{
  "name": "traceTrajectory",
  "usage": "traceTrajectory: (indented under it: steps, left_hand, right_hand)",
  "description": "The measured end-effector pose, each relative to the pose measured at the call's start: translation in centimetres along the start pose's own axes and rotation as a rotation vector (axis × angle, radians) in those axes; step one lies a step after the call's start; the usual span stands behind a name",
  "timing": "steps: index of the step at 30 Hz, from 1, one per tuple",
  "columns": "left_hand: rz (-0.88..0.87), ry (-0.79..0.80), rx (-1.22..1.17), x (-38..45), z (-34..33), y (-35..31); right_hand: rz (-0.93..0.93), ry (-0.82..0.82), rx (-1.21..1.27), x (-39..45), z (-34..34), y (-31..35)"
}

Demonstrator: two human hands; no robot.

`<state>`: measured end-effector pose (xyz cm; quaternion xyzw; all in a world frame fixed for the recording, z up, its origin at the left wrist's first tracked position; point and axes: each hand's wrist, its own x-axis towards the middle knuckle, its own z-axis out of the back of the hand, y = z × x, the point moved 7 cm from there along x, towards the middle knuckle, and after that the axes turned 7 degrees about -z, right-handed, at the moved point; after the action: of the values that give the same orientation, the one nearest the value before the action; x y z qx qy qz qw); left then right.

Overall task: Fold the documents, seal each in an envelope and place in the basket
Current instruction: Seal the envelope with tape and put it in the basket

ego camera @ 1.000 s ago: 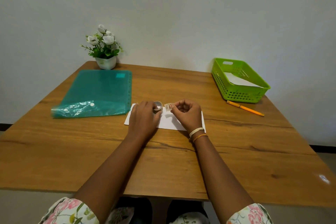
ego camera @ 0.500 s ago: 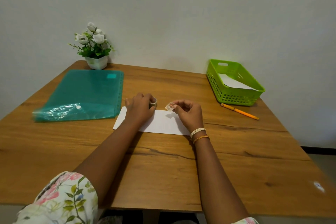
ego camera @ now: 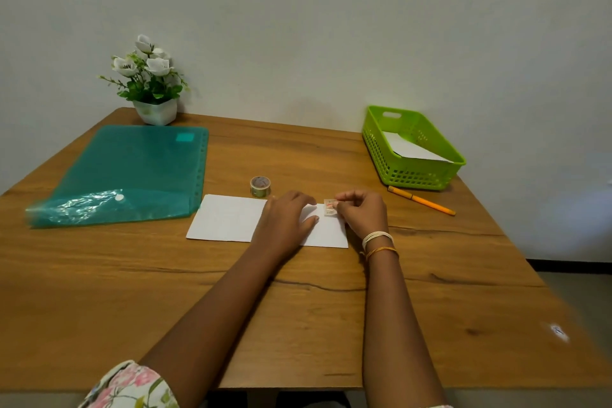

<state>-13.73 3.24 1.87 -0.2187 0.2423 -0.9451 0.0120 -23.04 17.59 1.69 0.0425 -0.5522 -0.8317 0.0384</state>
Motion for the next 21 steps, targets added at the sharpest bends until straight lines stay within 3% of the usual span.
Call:
traceTrajectory:
  steps: [8, 13, 21]
  left_hand:
    - [-0.103, 0.020, 0.061, 0.1, -0.5, -0.5]
    - [-0.175, 0.158, 0.151, 0.1, -1.5, -1.2]
    - [-0.143, 0.197, 0.158, 0.1, -2.0, -0.6]
  right_hand:
    - [-0.022, -0.040, -0.086, -0.3, 0.2, 0.0]
    - [-0.016, -0.051, -0.123, -0.8, 0.5, 0.2]
    - [-0.025, -0.067, -0.183, -0.5, 0.3, 0.2]
